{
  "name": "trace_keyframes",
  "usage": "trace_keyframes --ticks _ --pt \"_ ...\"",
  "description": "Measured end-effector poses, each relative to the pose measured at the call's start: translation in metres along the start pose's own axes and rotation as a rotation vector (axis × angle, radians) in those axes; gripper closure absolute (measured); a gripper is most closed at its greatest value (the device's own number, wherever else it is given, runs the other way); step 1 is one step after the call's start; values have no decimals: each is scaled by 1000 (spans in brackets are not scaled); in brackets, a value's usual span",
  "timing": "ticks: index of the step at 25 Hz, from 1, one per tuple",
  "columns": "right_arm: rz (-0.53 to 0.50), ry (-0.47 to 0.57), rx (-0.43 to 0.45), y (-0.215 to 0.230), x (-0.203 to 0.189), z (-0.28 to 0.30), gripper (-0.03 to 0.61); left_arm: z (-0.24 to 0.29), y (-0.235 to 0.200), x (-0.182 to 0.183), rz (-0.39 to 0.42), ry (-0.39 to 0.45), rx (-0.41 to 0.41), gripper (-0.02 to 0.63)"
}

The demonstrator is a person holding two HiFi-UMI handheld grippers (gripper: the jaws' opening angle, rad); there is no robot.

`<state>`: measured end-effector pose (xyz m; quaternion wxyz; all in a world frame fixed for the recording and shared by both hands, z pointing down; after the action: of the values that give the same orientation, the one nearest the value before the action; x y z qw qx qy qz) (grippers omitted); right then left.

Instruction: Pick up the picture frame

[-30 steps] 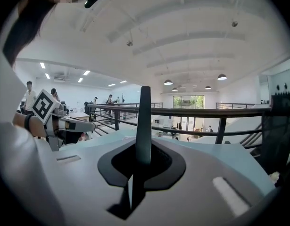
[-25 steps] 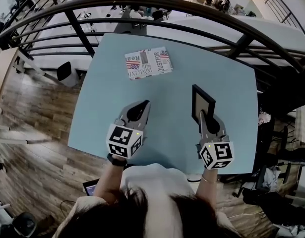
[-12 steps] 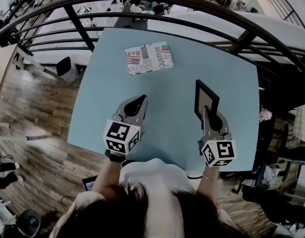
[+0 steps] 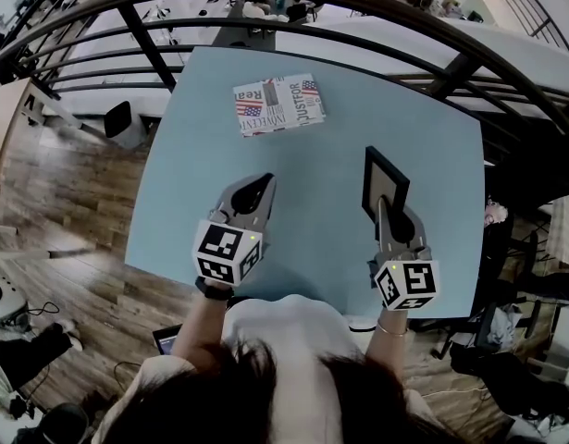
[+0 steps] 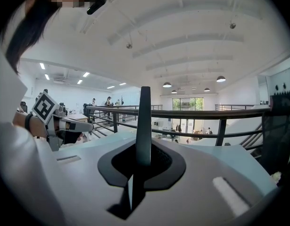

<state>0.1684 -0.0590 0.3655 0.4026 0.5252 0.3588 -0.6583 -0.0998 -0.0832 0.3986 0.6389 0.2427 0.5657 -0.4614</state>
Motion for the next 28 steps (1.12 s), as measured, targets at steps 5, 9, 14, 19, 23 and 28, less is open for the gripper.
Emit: trace_keyframes --ticks 5,9,14,19,23,28 --pt "0 1 -9 0 1 0 568 0 -3 1 1 1 4 557" --pt "-1 5 -20 1 0 -1 568 2 -5 2 3 6 3 557" --pt "0 6 -27 2 0 -2 568 2 -5 2 6 5 3 557" --pt "2 6 -25 2 0 -2 568 1 -5 1 10 2 7 557" --pt "0 5 -26 2 -1 -2 568 1 -5 1 11 2 8 557" --pt "8 2 -28 3 -4 -1 568 2 -5 0 12 1 9 557"
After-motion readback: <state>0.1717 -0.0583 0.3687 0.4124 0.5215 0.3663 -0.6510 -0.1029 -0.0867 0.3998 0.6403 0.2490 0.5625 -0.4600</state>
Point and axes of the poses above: the fingertips, and each gripper's own axes: z forward along the fingers, y to its right, x out of its top, the point moved 6 cm from there along -z, backward along the fingers, and after that the axes turned 3 degrees about -z, right-handed, at the moved point
